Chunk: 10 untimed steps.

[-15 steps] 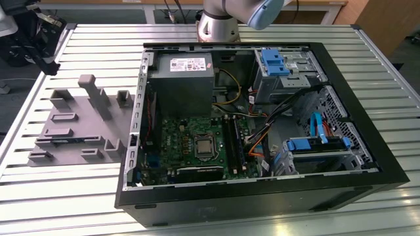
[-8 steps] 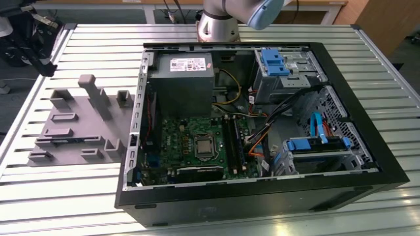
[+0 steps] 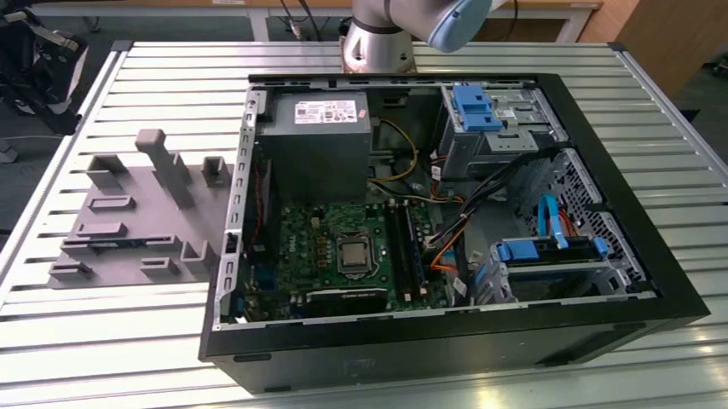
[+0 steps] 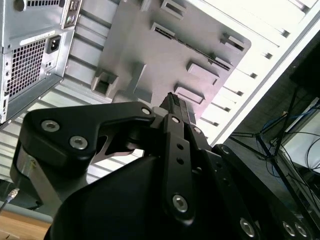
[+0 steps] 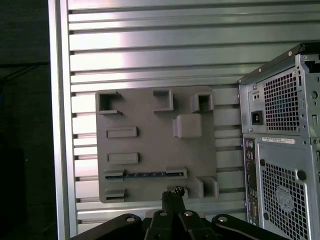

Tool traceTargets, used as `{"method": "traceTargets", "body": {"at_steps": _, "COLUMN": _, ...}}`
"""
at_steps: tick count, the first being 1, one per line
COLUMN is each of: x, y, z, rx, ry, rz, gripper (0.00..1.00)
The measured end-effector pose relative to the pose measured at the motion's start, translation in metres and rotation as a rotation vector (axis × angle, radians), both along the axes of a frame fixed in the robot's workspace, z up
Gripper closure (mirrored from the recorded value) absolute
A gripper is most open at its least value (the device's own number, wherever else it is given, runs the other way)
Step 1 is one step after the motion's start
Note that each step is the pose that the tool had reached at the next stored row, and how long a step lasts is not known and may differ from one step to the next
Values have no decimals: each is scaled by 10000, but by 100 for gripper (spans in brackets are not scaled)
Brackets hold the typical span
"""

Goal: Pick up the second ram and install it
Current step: 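Reach for the second ram, then pick up the second ram and move it above second insertion slot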

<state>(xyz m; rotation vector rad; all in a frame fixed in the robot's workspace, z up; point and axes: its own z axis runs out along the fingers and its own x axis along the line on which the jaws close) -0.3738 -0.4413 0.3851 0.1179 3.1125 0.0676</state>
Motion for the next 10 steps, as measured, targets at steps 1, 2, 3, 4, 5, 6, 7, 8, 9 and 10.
{"method": "traceTargets", "body": {"at_steps": 1, "x": 0, "y": 0, "z": 0, "rx": 0, "ry": 0, "rz": 0, "gripper": 89}}
{"method": "traceTargets", "body": {"at_steps": 2, "x": 0, "y": 0, "z": 0, "rx": 0, "ry": 0, "rz": 1, "gripper": 89}}
{"method": "traceTargets", "body": {"at_steps": 3, "x": -1, "y": 0, "z": 0, "rx": 0, "ry": 0, "rz": 0, "gripper": 89}}
{"method": "traceTargets", "body": {"at_steps": 4, "x": -2, "y": 0, "z": 0, "rx": 0, "ry": 0, "rz": 0, "gripper": 89}}
{"method": "traceTargets", "body": {"at_steps": 5, "x": -2, "y": 0, "z": 0, "rx": 0, "ry": 0, "rz": 0, "gripper": 89}}
{"method": "traceTargets", "body": {"at_steps": 6, "x": -2, "y": 0, "z": 0, "rx": 1, "ry": -1, "rz": 0, "gripper": 89}}
{"method": "traceTargets", "body": {"at_steps": 7, "x": -2, "y": 0, "z": 0, "rx": 0, "ry": 0, "rz": 0, "gripper": 89}}
{"method": "traceTargets", "body": {"at_steps": 8, "x": -2, "y": 0, "z": 0, "rx": 0, "ry": 0, "rz": 0, "gripper": 89}}
{"method": "traceTargets", "body": {"at_steps": 9, "x": -2, "y": 0, "z": 0, "rx": 0, "ry": 0, "rz": 0, "gripper": 89}}
{"method": "traceTargets", "body": {"at_steps": 10, "x": -2, "y": 0, "z": 0, "rx": 0, "ry": -1, "rz": 0, "gripper": 89}}
